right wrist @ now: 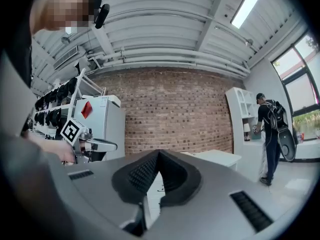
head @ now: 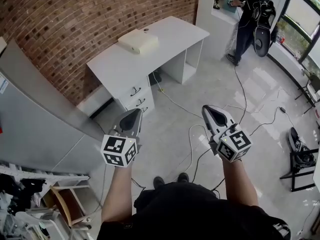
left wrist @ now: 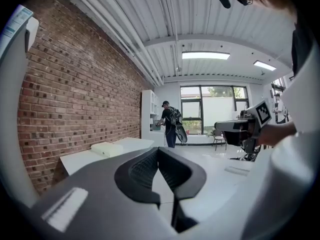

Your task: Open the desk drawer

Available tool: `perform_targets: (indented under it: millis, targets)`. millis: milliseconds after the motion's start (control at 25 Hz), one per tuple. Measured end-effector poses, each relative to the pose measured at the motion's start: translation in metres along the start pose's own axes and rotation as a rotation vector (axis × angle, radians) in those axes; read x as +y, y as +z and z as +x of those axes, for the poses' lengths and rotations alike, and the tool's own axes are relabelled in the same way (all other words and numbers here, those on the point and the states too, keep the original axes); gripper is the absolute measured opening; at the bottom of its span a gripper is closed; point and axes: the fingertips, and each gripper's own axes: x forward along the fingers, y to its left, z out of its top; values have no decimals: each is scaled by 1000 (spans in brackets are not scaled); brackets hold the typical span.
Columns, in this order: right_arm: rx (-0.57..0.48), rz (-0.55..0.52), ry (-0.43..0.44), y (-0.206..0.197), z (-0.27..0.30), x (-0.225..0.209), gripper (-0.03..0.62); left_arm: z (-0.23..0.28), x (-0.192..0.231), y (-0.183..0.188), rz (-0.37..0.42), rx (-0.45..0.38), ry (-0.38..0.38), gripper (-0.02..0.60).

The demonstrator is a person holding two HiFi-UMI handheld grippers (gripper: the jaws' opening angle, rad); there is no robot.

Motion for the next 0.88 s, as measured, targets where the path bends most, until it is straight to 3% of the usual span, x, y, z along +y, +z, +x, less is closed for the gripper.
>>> perform_targets:
  millis: [520,640,880]
  targets:
    - [11,-12,-8,-1,-3,-2,12,-8,-2,-2,-27,5,5,17]
    - [4,-5,-10,1,-4,-3,14,-9,-1,-1,-28,8,14,84]
    - [7,1,-19,-3,-3,-6,17,-12,4,-5,-39,16,34,136]
